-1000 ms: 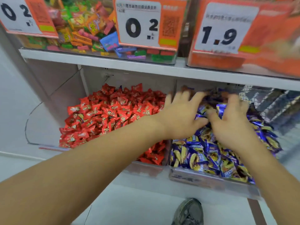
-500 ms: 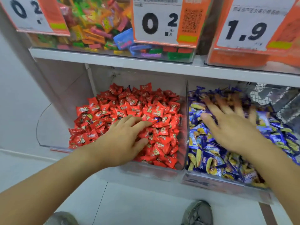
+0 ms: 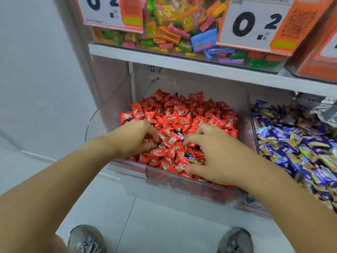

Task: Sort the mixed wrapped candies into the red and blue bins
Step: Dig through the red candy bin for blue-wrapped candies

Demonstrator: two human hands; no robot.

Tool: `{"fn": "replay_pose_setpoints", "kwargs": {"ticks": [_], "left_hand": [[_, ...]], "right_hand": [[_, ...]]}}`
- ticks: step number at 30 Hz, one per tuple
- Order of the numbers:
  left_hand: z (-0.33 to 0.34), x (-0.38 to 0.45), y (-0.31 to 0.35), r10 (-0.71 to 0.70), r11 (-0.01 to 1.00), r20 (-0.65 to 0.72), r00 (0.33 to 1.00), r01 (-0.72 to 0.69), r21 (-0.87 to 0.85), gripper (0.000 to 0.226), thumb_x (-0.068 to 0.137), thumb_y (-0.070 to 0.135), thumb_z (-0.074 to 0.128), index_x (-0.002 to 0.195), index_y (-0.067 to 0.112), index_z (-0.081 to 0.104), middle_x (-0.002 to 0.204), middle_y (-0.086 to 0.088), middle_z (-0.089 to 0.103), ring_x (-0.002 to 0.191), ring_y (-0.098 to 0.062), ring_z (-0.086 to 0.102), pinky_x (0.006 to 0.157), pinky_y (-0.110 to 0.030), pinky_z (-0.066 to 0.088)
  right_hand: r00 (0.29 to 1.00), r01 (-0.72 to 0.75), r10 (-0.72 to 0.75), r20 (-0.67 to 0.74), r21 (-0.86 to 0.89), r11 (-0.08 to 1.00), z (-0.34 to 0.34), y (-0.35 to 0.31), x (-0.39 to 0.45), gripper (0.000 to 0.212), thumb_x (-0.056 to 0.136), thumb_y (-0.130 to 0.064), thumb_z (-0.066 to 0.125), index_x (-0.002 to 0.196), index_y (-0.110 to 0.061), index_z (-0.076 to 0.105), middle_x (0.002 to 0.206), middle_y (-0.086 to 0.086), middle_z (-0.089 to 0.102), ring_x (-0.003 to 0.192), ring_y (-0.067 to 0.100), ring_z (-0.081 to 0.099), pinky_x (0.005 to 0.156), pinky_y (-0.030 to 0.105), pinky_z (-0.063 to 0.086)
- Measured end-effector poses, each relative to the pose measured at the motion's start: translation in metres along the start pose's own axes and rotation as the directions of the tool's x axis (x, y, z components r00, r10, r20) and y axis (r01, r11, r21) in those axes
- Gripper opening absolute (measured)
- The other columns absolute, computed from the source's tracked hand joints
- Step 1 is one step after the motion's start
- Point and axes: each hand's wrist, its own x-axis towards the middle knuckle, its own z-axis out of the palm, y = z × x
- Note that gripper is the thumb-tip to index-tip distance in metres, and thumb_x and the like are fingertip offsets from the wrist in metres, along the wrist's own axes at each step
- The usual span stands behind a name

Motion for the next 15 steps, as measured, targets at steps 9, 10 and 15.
{"fn": "replay_pose_setpoints", "kwargs": {"ticks": [9,10,15], "left_hand": [[-0.029,-0.020,0.042,0.005,0.997,-0.334,0.943,-0.033,-0.076,0.011,0.086,0.028,0.061,0.079,0.025,0.069,0.073,0.011,0.066,0.070,-0.004,0.059,0.068,-0.027,0.049],[-0.027,-0.022,0.048,0.014,0.994,-0.307,0.952,-0.048,-0.101,0.012,0.086,0.028,0.062,0.076,0.024,0.069,0.068,0.011,0.065,0.067,-0.004,0.059,0.065,-0.025,0.048],[-0.009,-0.019,0.050,0.119,0.927,0.015,0.993,-0.106,-0.359,0.012,0.085,0.022,0.073,0.097,0.023,0.074,0.086,0.012,0.072,0.082,0.000,0.066,0.079,-0.020,0.052]], "right_hand": [[0.995,0.093,-0.095,-0.004,0.250,0.964,0.014,-0.016,0.052,0.013,0.081,-0.022,0.072,0.093,-0.025,0.072,0.077,-0.009,0.067,0.062,0.001,0.057,0.068,0.023,0.048],[0.995,0.098,-0.092,-0.035,0.335,0.937,0.015,-0.019,0.057,0.005,0.082,-0.019,0.070,0.086,-0.022,0.071,0.071,-0.008,0.067,0.060,0.003,0.059,0.061,0.020,0.047],[0.993,0.107,-0.084,-0.081,0.340,0.934,0.003,0.006,0.059,0.024,0.075,-0.003,0.071,0.078,-0.027,0.068,0.070,-0.015,0.066,0.069,-0.002,0.063,0.064,0.015,0.046]]}}
